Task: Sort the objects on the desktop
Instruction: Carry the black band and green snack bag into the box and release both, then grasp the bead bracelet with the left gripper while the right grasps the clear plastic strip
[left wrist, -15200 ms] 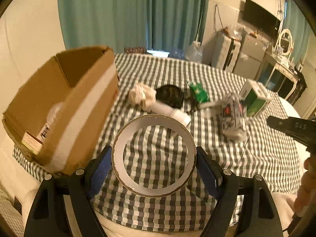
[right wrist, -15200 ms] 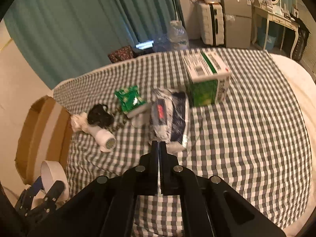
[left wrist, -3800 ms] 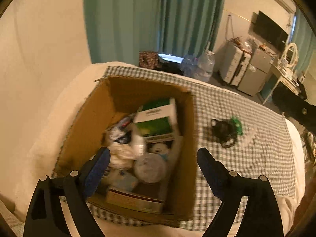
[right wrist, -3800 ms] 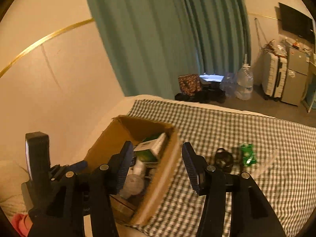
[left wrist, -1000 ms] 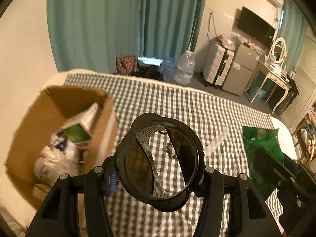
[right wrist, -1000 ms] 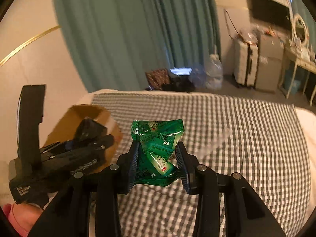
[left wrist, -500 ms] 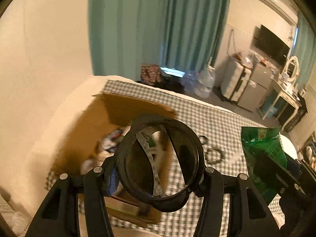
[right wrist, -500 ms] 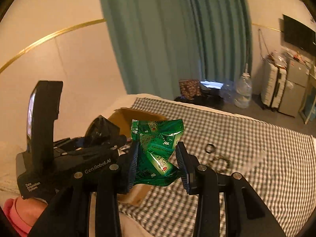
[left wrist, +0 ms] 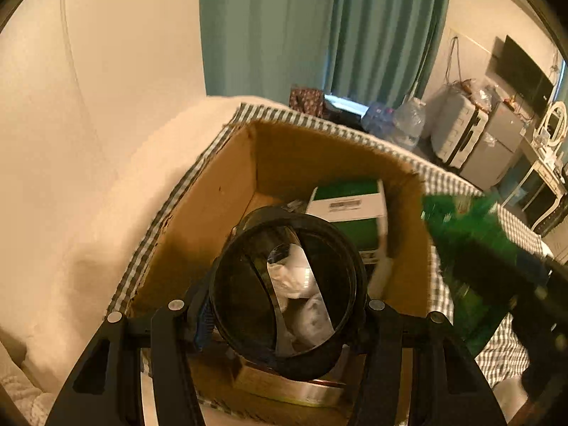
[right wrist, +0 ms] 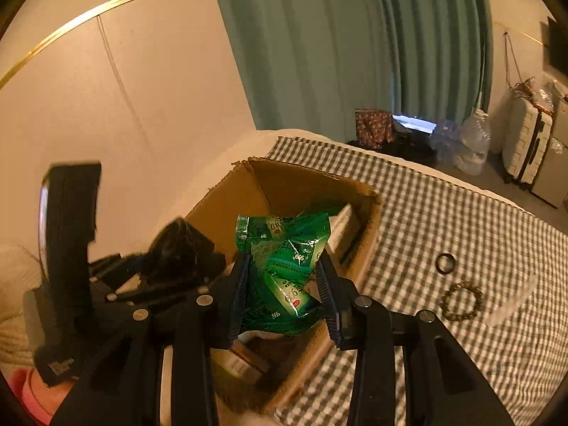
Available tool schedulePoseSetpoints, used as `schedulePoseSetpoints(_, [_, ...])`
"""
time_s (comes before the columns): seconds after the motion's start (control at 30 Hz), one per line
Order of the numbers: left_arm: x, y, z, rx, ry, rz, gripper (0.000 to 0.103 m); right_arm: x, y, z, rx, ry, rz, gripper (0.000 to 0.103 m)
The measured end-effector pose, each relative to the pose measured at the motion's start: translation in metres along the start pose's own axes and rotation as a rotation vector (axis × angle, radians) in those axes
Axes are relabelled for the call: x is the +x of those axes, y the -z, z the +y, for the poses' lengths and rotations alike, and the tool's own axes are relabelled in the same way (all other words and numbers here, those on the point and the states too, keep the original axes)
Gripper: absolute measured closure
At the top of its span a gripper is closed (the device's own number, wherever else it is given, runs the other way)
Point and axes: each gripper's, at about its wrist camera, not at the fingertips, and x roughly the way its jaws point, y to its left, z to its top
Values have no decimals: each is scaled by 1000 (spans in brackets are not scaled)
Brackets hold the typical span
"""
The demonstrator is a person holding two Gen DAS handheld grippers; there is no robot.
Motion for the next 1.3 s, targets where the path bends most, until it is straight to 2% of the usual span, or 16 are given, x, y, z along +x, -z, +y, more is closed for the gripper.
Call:
schedulePoseSetpoints(0.2, [11,2,9,39,-19,10,44,25,-10,10,-11,-7,34,63])
schedulePoseSetpoints(0.23, [11,3,10,44,-16,8,40,27,-12,11,-9,-21,31,59])
schedulePoseSetpoints(0.27, [10,3,11,43,-14,5,30,26,-11,14,-6,-18,23,53])
schedulePoseSetpoints(0.3, [9,4,12,37,-15,-3,25,24,-12,15,-3,-5,10,39])
schedulePoseSetpoints(0.33, [6,5,15,29,-17,-15,18,21,-12,16,-1,7,-7,34])
schedulePoseSetpoints(0.47, [-1,4,15,23,-1,-29,12,8,-13,11,-6,16,-37,34])
schedulePoseSetpoints(0.63, [-23,3,-9,59,22,-60,11,-23,-12,-12,36,54,-89,34])
schedulePoseSetpoints(1.0, [-83,23,-105,184,84,-164,3,-124,15,-67,109,139,-210,34])
schedulePoseSetpoints(1.13, [-87,32,-144,210,110,-173,1,-147,34,-95,129,192,-216,34])
schedulePoseSetpoints(1.3, [-73,46,-184,223,149,-137,0,-160,61,-143,193,265,-200,34])
